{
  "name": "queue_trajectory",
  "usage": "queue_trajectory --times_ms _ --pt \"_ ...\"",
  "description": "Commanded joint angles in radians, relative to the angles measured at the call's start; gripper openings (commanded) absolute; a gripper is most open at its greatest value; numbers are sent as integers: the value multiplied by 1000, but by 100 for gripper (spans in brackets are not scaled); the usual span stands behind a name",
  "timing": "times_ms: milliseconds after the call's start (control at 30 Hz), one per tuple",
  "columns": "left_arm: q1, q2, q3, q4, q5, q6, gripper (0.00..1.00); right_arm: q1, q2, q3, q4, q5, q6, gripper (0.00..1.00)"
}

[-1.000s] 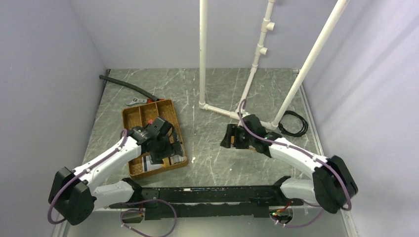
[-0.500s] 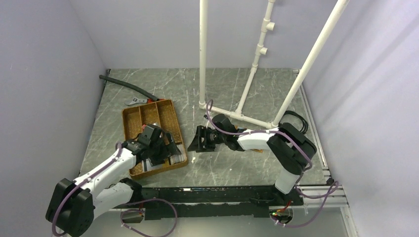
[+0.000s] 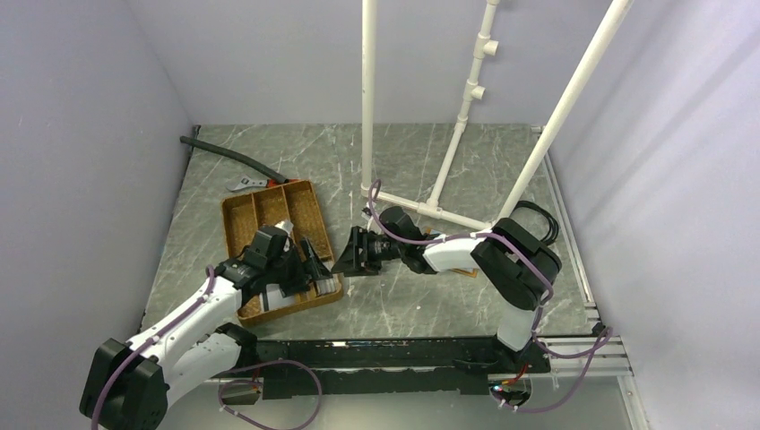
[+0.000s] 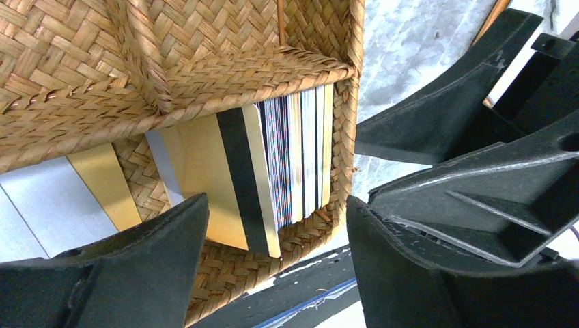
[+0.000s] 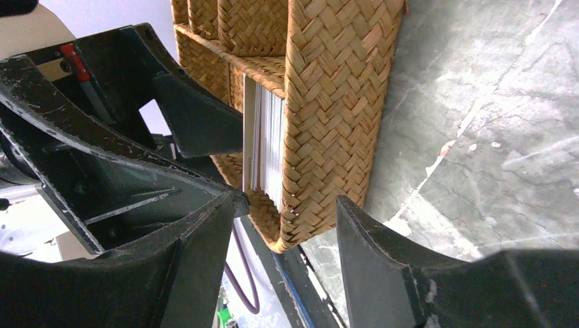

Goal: Put the credit cards into the card holder
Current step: Pick up the credit card from the storage box.

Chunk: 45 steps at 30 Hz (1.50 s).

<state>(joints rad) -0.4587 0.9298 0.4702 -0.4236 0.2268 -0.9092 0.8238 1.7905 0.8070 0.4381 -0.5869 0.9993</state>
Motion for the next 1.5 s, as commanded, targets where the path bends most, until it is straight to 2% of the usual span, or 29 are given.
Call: queue_trajectory --times_ms 0,267,467,633,800,933,1000,1100,1167,1200,1267,1333,1400,1467 --pt "-1 -8 23 37 43 5 70 15 8 38 65 -19 13 58" --pt "-1 10 39 -6 16 23 44 16 9 35 65 -14 15 58" --pt "-1 -14 70 -81 -19 40 16 16 7 35 46 -5 4 57" --pt "0 -36 117 -186 -37 41 3 15 -10 37 -11 11 -25 57" --pt "-1 -47 196 -337 -50 44 0 9 -61 53 -148 56 -114 57" --pt "-1 -42 325 -511 -68 60 0 -21 -128 92 -378 140 -251 57" --pt "-1 -34 405 -597 -69 76 0 -40 -186 124 -560 269 -350 57" --pt "-1 -14 524 -644 -37 134 0 -62 -261 162 -813 557 -447 58" --pt "-1 -12 568 -584 36 185 0 -131 -282 151 -970 775 -421 63" --pt "-1 -16 561 -506 94 218 0 -201 -293 119 -996 818 -393 64" --pt "-2 -17 511 -303 233 250 0 -374 -359 15 -958 777 -367 64" --pt "-8 18 455 -73 357 237 0 -484 -440 -84 -896 746 -359 64" --pt "-45 103 454 79 403 242 0 -526 -502 -140 -876 768 -350 65" --pt "-119 231 511 115 392 282 0 -549 -554 -172 -870 793 -339 66"
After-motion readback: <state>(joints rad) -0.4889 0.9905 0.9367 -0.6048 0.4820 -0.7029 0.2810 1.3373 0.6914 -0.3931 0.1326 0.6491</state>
